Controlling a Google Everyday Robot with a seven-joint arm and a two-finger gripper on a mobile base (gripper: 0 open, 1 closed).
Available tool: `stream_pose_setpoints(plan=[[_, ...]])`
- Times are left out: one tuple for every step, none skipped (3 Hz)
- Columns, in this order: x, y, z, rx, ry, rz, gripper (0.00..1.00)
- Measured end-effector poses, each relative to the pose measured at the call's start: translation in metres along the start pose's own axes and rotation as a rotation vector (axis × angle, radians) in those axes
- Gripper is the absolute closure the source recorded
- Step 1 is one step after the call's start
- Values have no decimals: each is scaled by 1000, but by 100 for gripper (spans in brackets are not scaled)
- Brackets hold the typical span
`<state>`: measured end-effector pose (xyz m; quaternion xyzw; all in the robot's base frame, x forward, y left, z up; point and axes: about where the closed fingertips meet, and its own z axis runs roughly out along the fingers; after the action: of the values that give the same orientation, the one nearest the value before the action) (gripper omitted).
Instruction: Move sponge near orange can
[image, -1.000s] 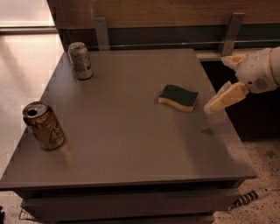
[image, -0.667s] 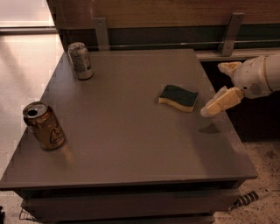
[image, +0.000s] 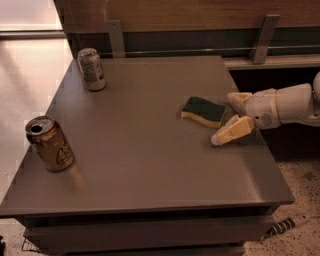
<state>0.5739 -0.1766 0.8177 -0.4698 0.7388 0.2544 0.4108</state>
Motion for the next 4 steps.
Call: stream_pose_setpoints(plan=[[1,12,23,-51,-50,15,3],[1,13,25,-55,-49,14,31],[-1,13,25,-56,-49,14,56],[-3,13,23,-56,-49,14,80]])
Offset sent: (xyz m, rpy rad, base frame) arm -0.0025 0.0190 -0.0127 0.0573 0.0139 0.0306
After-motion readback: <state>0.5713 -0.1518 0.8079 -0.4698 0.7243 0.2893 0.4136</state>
